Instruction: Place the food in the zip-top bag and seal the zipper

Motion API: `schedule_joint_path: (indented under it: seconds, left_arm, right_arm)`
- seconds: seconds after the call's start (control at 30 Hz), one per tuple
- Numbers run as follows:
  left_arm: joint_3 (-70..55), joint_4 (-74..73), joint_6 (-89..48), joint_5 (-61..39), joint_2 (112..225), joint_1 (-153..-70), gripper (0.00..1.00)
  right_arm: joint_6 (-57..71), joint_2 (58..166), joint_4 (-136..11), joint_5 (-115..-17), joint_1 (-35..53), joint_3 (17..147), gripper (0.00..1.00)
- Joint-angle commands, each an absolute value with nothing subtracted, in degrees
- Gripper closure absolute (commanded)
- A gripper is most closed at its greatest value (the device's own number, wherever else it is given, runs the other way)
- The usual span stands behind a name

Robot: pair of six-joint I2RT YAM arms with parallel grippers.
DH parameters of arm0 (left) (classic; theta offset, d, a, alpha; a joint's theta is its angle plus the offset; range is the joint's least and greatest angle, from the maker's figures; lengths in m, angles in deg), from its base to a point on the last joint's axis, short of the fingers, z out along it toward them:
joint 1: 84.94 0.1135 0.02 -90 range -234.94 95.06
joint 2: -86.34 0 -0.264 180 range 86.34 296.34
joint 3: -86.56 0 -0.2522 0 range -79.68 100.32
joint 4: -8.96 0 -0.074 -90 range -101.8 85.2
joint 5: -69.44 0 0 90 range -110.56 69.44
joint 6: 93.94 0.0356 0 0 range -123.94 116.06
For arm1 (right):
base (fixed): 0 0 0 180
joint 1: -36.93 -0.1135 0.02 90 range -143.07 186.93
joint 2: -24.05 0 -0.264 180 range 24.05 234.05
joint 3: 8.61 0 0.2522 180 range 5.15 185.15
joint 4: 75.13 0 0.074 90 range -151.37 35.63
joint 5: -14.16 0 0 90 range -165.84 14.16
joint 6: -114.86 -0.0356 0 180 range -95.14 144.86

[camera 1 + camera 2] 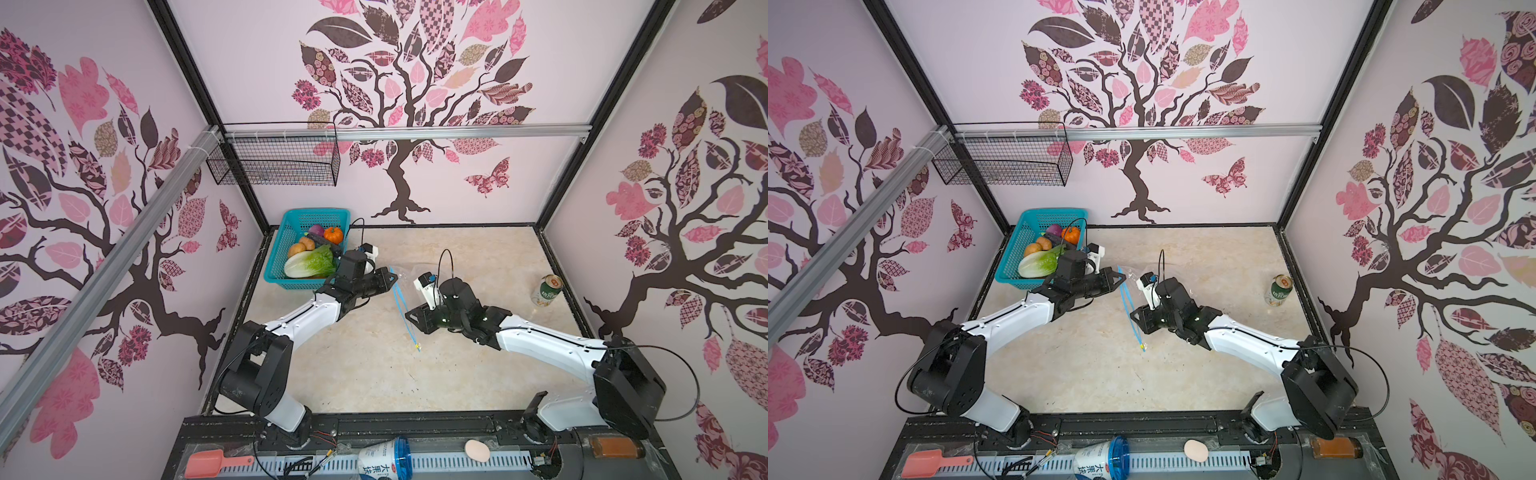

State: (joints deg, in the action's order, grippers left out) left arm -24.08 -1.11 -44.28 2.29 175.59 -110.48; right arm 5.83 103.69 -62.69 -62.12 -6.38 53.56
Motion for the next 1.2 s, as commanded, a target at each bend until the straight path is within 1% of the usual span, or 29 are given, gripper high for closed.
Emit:
schedule_joint_path:
  seconds: [0.0,0.07,0.17,0.33,0.4,0.43,0.6,0.63,0.67,0.7,0.73,0.77,0.8,0.83,0.87,0.93,1.07,1.17]
  left_arm:
    - [-24.2,-1.1,-44.0,2.6,173.1,-110.6,1.0]
    - [-24.2,-1.2,-44.4,2.7,172.6,-110.6,1.0]
    - [-24.4,-1.6,-44.7,2.2,171.5,-110.6,1.0]
    - [-24.7,-1.6,-45.3,1.9,170.8,-110.6,1.0]
    - [-24.8,-1.6,-45.6,1.9,170.9,-110.6,1.0]
    - [-24.8,-1.6,-45.7,1.9,171.0,-110.6,1.0]
    - [-24.6,-2.7,-45.9,1.4,171.3,-110.6,1.0]
    - [-24.5,-2.9,-45.9,1.4,171.5,-110.6,0.96]
    - [-24.3,-3.0,-45.9,1.6,171.6,-110.6,0.86]
    - [-24.2,-3.2,-46.1,1.9,171.7,-110.6,0.7]
    - [-24.0,-3.5,-46.3,2.1,171.7,-110.7,0.56]
    - [-23.7,-4.0,-46.4,2.2,171.7,-111.1,0.45]
    - [-23.4,-4.7,-46.2,2.2,171.6,-111.5,0.38]
    - [-23.1,-5.3,-46.0,2.1,171.3,-112.0,0.33]
    - [-23.2,-5.7,-46.2,2.1,170.9,-112.4,0.3]
    - [-24.5,-5.2,-47.7,2.1,170.0,-112.6,0.28]
    - [-29.6,-1.8,-50.0,1.8,167.6,-112.8,0.29]
    - [-31.0,0.1,-50.4,1.5,167.1,-113.8,0.3]
  right_arm:
    - [6.9,103.2,-60.6,-63.2,-6.2,56.5,0.67]
    - [6.5,104.4,-60.4,-64.0,-6.2,56.6,0.65]
    - [5.9,106.5,-59.7,-65.8,-6.5,57.8,0.58]
    - [5.5,109.1,-59.0,-73.6,-7.4,60.3,0.58]
    - [5.7,110.4,-57.4,-77.5,-7.8,62.0,0.61]
    - [5.7,110.8,-56.7,-79.2,-8.0,62.6,0.65]
    - [5.3,109.9,-54.8,-83.1,-8.7,63.4,0.99]
    - [5.1,109.1,-54.9,-83.6,-8.6,63.0,1.0]
    - [4.6,108.4,-55.1,-83.8,-8.7,62.5,1.0]
    - [4.2,107.5,-55.3,-84.2,-8.7,61.9,1.0]
    - [3.7,106.9,-55.7,-84.5,-8.7,61.3,1.0]
    - [3.2,106.3,-56.1,-84.9,-8.5,61.0,1.0]
    - [2.9,105.7,-56.3,-85.2,-8.4,60.7,1.0]
    - [2.5,105.2,-56.4,-85.3,-8.4,60.7,1.0]
    - [2.2,104.8,-56.5,-85.2,-8.3,60.8,1.0]
    - [1.5,104.3,-56.5,-84.9,-8.0,61.1,1.0]
    - [0.0,103.1,-57.6,-81.9,-6.7,61.1,1.0]
    - [0.0,102.9,-58.1,-80.4,-6.6,61.1,1.0]
